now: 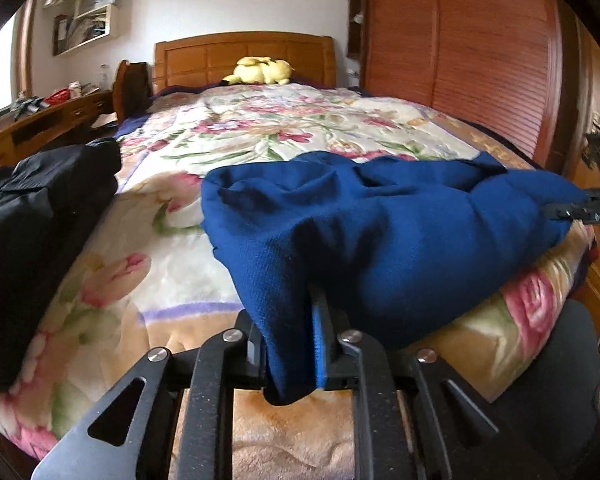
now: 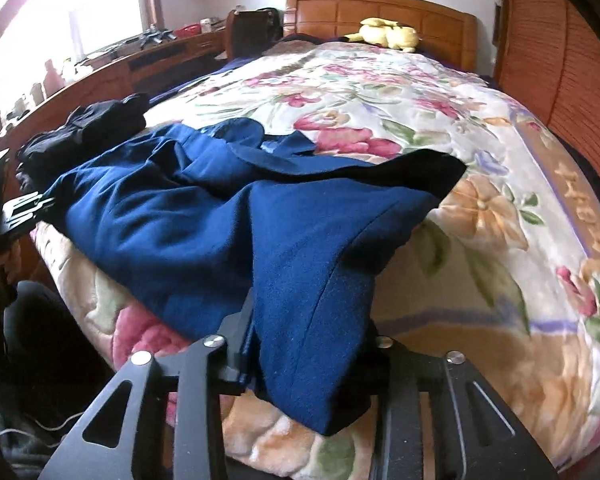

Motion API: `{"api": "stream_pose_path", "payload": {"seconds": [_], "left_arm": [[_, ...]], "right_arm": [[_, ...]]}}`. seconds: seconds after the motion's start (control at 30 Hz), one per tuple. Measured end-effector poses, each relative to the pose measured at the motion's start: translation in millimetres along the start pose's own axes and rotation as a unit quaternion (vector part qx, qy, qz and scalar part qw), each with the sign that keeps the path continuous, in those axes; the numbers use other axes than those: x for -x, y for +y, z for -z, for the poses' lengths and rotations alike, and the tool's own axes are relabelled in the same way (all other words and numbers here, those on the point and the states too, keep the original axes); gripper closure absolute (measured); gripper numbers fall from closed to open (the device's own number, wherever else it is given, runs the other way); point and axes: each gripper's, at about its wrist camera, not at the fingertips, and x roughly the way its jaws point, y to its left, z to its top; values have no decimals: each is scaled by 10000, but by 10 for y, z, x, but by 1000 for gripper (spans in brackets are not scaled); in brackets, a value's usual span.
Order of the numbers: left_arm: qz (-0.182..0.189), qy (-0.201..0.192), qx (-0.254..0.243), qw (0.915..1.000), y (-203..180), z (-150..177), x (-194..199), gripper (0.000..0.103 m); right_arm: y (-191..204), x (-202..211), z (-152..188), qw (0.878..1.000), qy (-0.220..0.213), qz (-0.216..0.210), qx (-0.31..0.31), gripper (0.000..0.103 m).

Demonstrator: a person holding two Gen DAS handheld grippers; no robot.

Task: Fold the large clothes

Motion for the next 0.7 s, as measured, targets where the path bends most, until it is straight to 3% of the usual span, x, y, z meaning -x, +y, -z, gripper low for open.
{"api": "stream_pose_path", "payload": {"seconds": [0.03,0.1,0.17,0.27,0.47,0.7], "left_arm": [[7,-51,89,9999,22,25,4,80],[-10,-114,159,9998,55,75,5,62],[-18,-121,120,9999,52,116,-23,55],[-93,-127,163,9997,69,151,-55,29],[-206,-436,148,9987,67,170,47,23],[-398,-758,175,9962,103,133,255,22]], "right_arm": [[16,72,-12,10000,-1,54,-3,58],[-18,170,-38,9999,-70,115,-22,55],[-86,317,-29,9995,-152,243,-90,53],[-100,493,-42,9983,-396,407,-87,53],[89,488,-191,9971,-653,274,281,53],[399,-42,-452,9974,-195,-95,689,53]]}}
